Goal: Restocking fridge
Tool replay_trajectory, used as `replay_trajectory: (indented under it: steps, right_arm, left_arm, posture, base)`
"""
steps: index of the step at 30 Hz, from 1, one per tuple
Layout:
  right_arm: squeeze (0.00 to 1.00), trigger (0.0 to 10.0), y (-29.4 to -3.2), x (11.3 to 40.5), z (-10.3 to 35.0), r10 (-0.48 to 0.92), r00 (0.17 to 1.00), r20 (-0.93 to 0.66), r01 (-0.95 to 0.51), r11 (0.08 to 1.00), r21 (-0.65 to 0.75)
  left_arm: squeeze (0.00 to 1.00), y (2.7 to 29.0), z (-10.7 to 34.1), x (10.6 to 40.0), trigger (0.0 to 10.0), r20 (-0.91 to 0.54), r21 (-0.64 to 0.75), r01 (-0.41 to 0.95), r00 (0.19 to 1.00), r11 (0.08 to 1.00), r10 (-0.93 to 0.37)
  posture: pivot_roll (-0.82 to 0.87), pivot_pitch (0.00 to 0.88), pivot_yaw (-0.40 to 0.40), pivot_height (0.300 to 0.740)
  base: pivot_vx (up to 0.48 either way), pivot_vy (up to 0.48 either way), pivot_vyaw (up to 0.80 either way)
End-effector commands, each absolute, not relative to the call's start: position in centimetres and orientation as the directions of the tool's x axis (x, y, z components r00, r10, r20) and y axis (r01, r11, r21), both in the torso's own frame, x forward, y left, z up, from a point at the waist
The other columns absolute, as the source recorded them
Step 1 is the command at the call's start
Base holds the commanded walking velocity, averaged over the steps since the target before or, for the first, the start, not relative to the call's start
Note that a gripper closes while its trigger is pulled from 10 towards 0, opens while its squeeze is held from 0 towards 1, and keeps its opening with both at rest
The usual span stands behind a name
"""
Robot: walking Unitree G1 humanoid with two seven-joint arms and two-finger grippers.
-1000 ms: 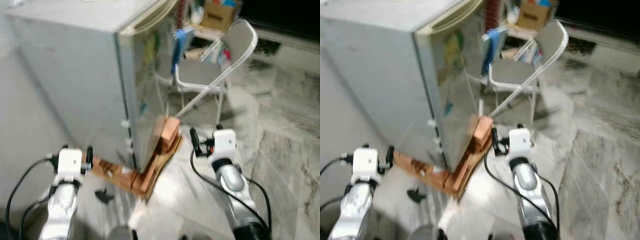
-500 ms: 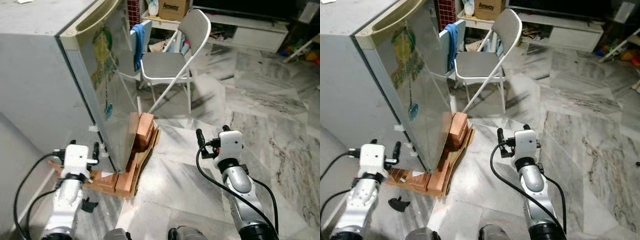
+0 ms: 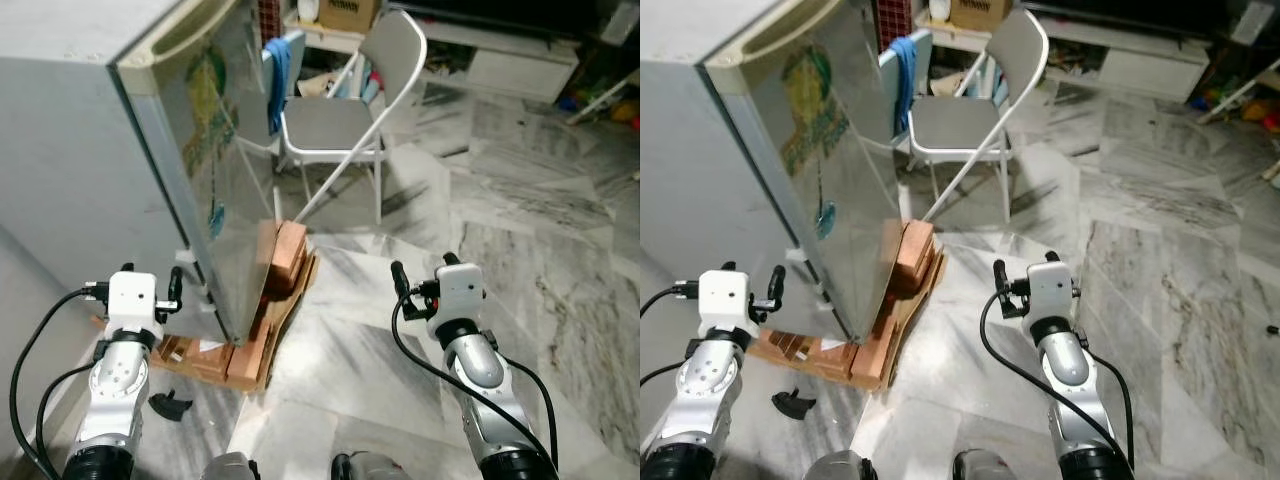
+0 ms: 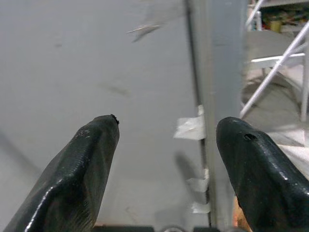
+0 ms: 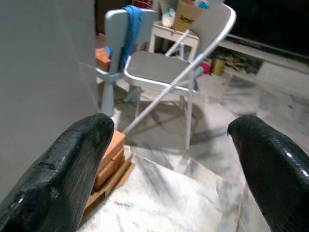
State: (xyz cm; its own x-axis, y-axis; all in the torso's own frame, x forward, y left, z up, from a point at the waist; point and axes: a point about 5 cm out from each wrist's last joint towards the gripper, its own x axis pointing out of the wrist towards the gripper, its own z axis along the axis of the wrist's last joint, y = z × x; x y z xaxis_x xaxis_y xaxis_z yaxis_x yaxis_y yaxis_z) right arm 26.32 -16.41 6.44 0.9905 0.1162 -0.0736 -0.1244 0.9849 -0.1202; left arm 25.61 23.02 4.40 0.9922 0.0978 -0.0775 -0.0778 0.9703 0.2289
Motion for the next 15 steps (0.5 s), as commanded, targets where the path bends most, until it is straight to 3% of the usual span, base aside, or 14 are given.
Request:
replay_trajectory:
  steps: [1,4,9,15]
  right_arm:
    - [0.00,10.0,-16.2,26.5,6.7,0.125,0.990,-0.062,-0.132,0.984,-0.123]
    - [0.00,10.0,-16.2,26.5,6.7,0.128,0.990,-0.062,-0.135,0.983,-0.126]
    - [0.00,10.0,-16.2,26.6,6.5,0.127,0.989,-0.075,-0.136,0.981,-0.135]
    - [0.00,10.0,-16.1,26.5,6.3,0.124,0.988,-0.088,-0.134,0.983,-0.123]
  left_arm:
    - [0.00,23.2,4.3,25.3,10.0,-0.078,0.234,-0.072,0.993,0.969,0.093]
    - [0.00,22.8,4.2,25.3,10.0,-0.080,0.229,-0.063,0.993,0.971,0.083]
    - [0.00,22.2,4.0,25.2,10.0,-0.092,0.223,-0.029,0.994,0.974,0.051]
    - [0.00,21.8,4.0,25.2,10.0,-0.093,0.223,0.008,0.996,0.975,0.013]
  posture:
    - [0.08,0.000,-0.029,0.740]
    - [0.08,0.000,-0.030,0.740]
    - [0.07,0.000,-0.029,0.740]
    - [0.07,0.000,-0.026,0.740]
  base:
    - [0.277,0.356,0.00]
    - [0.270,0.212,0.00]
    - [0.000,0.000,0.00]
    - [0.000,0.000,-0.80]
